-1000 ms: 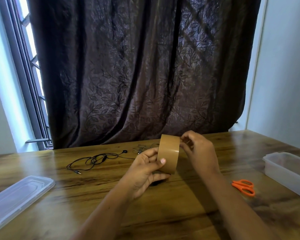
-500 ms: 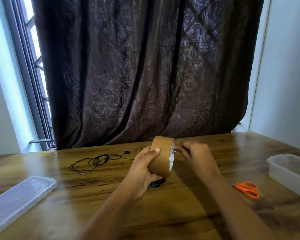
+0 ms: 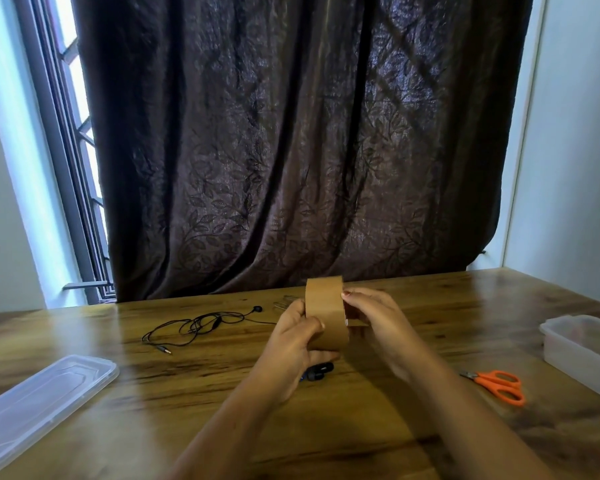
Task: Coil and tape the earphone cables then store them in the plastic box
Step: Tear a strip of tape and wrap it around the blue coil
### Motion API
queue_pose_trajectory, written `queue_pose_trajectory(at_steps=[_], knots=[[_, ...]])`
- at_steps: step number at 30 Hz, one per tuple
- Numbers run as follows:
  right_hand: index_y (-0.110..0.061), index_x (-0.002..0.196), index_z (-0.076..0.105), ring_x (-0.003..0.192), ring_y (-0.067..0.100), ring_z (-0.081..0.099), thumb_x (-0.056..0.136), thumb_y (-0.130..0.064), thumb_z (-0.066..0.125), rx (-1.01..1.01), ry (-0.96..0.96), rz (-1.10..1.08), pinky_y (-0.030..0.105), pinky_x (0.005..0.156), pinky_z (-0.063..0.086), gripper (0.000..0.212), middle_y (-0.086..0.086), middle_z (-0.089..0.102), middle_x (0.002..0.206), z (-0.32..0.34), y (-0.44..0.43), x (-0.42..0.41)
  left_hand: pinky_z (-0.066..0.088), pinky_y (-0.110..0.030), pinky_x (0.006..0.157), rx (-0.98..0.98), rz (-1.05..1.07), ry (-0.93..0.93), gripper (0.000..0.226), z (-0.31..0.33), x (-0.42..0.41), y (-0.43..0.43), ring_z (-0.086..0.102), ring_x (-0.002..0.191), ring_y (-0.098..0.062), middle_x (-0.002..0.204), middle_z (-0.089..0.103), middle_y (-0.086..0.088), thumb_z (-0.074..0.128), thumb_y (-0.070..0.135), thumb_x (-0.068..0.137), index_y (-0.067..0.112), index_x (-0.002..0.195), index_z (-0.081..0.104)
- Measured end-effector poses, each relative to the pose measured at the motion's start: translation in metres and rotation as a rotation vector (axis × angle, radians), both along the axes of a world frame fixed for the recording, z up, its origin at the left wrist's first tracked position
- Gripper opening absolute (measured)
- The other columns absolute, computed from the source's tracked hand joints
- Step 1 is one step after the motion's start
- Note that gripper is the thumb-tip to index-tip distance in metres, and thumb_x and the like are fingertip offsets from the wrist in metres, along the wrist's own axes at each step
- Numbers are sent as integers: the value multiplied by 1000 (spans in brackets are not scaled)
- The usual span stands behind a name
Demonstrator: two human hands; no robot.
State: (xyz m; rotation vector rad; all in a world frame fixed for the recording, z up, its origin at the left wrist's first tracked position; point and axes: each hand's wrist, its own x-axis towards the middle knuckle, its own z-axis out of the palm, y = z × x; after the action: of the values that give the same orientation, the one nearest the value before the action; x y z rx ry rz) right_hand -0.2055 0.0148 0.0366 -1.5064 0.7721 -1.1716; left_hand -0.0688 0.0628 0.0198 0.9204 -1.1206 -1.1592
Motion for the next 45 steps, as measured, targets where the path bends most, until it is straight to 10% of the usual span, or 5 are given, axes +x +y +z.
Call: queue_pose_trajectory(at_steps=[45], knots=[[-18,93,67,76,9,64,98,-17,48,-55,-79,54,24,65,50,20,-6,70,77,-6,11,17,57,-52,78,-31,50,-40,28,2,5,0,62,101,-34,119,55,-19,33,11,101,18,114,56]])
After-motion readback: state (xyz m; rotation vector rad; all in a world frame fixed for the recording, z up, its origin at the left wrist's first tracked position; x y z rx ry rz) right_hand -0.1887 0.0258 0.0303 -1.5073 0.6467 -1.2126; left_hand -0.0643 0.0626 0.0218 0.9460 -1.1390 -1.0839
